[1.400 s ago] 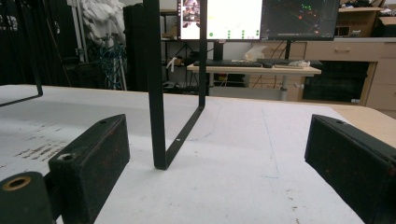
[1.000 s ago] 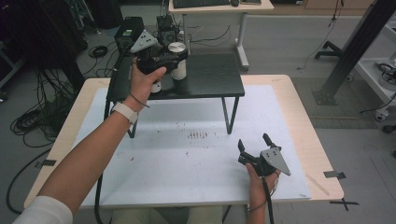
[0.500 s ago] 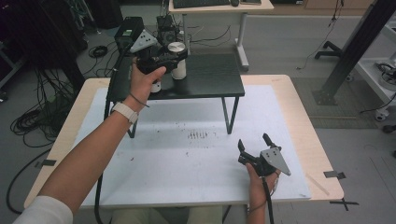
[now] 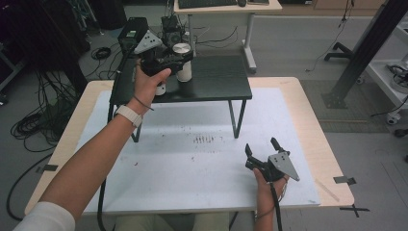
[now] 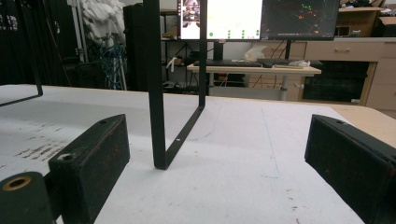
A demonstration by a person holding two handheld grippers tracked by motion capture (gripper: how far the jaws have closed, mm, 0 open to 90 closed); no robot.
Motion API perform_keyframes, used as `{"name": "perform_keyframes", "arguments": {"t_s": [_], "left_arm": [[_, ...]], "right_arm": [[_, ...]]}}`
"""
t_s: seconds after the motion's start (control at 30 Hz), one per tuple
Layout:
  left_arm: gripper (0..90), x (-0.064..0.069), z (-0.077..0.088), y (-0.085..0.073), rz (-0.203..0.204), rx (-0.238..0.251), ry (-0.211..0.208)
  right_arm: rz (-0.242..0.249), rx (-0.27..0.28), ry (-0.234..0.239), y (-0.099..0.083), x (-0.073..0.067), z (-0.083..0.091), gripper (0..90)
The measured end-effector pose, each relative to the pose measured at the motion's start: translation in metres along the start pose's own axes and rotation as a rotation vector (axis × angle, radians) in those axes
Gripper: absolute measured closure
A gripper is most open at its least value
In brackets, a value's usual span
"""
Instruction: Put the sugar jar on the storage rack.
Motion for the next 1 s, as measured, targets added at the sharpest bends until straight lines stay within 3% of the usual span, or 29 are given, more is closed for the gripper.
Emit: {"name": "perform_keyframes", "arguments": {"t_s": [1.0], "left_arm": [[42.1,-0.0007,-0.0002,0.0001,0.002,-0.002,0.002]], "right_arm": [[0.001,0.0,0.001,0.0001,0.0,0.0,6.6]]}}
Point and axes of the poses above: each handheld gripper's, and its own axes: z roughly backward along the jaws, y roughly out of its top, x roughly to its right, the point moved 2 cm from there along -z, roughly forward along the jaws, and after that the axes turned 8 degrees about -y, right-handed, at the moved point
